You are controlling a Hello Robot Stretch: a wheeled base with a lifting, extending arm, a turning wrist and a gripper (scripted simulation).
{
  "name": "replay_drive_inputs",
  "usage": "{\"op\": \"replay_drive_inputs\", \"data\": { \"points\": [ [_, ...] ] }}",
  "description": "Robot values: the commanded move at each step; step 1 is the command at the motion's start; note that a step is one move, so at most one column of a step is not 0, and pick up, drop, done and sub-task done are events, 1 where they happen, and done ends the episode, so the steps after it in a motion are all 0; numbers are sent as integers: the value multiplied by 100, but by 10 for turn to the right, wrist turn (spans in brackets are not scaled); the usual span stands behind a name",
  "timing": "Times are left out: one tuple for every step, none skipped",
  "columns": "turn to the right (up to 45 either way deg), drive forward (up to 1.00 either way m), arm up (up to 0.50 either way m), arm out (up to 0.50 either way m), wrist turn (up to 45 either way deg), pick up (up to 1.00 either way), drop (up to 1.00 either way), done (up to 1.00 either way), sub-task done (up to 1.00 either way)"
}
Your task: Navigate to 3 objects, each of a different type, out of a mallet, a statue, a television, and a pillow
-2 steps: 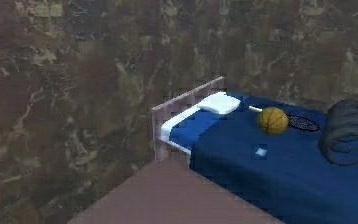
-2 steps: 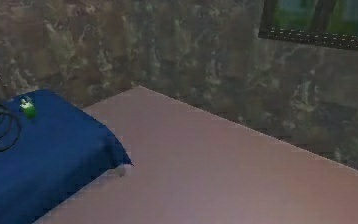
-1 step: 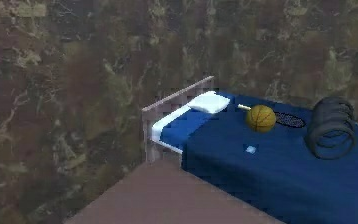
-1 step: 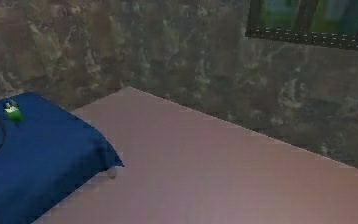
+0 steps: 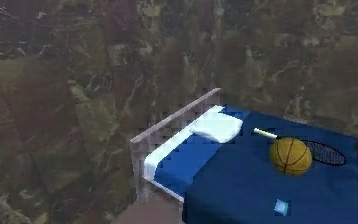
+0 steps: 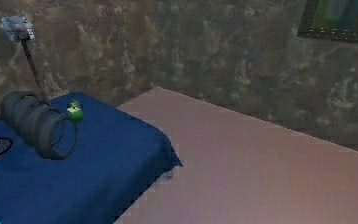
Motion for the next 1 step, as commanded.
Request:
{"op": "replay_drive_inputs", "data": {
  "points": [
    [120, 0, 0, 0, 0, 0, 0, 0, 0]
  ]
}}
